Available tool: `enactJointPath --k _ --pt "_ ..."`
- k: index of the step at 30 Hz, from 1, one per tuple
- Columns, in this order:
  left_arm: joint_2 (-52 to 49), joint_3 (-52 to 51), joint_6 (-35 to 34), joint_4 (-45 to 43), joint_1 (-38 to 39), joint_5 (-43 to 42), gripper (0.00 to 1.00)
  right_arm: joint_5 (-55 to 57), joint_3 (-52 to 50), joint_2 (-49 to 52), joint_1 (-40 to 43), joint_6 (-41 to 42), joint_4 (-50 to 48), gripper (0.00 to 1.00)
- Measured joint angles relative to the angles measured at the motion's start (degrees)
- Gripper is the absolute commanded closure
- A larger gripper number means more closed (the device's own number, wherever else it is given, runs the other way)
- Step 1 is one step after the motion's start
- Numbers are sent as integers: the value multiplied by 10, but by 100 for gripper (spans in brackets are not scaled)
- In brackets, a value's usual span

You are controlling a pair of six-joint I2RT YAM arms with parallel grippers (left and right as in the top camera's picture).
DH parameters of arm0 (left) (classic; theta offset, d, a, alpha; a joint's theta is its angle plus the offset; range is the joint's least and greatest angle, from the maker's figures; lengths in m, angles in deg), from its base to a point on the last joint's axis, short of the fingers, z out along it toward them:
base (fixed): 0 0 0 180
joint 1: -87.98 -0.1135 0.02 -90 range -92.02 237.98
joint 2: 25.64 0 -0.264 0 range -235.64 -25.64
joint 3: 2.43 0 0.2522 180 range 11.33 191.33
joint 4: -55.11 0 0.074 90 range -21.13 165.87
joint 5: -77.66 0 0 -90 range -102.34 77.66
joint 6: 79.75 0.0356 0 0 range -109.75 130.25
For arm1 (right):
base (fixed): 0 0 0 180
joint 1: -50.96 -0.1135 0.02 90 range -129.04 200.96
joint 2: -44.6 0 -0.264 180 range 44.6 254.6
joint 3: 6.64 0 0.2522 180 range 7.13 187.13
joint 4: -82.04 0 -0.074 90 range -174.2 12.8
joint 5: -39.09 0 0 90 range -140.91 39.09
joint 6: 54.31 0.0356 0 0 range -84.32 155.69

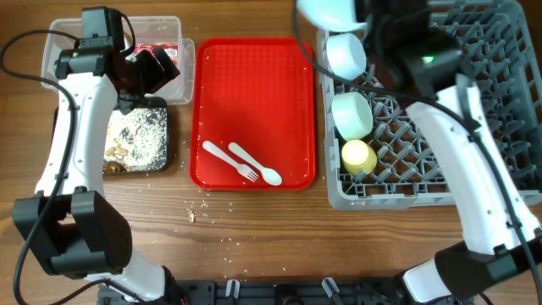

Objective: Sort waste into correct bins and load items into the dishwasher rack
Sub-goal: 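Lift the light-blue plate and stand it upright in the rack, then grasp the white spoon on the red tray with right gripper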

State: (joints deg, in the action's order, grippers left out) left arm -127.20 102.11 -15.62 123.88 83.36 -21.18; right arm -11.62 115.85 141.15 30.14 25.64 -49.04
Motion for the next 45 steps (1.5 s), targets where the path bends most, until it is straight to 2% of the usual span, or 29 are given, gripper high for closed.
enactJointPath --k 3,9,16,17,18,19,20,21,22,24,25,29,32,34,35,37,41,43,45 --pt "0 0 0 0 0 0 0 58 -26 22 54 -86 9 96" --pt "0 0 0 0 0 0 0 77 -34 78 123 -206 9 96" --pt "0 0 0 0 0 0 0 54 -34 180 123 -243 -18 95" --pt "0 0 0 0 0 0 0 49 -34 194 123 -243 -17 87" --pt "0 0 0 0 0 0 0 45 -34 201 123 -243 -17 66" --pt "0 0 0 0 0 0 0 40 -34 205 122 -243 -18 53" --pt "0 0 0 0 0 0 0 31 -34 206 121 -241 -18 35" --pt "0 0 0 0 0 0 0 22 -34 206 120 -236 -19 28" --pt "0 0 0 0 0 0 0 15 -34 206 118 -225 -21 16" --pt "0 0 0 0 0 0 0 -11 -34 206 116 -185 -17 3" --pt "0 0 0 0 0 0 0 -24 -34 205 115 -169 -10 0" --pt "0 0 0 0 0 0 0 -149 -35 170 115 -101 50 1" --pt "0 0 0 0 0 0 0 -313 -36 97 115 -37 72 0" --pt "0 0 0 0 0 0 0 -457 -36 51 115 -6 76 5" --pt "0 0 0 0 0 0 0 -533 -36 43 113 2 80 5" --pt "0 0 0 0 0 0 0 -613 -34 50 95 12 114 7" --pt "0 0 0 0 0 0 0 -633 -34 114 -12 -7 181 11" --pt "0 0 0 0 0 0 0 -595 -34 151 -72 -20 205 12" --pt "0 0 0 0 0 0 0 -541 -34 207 -146 -40 232 17"
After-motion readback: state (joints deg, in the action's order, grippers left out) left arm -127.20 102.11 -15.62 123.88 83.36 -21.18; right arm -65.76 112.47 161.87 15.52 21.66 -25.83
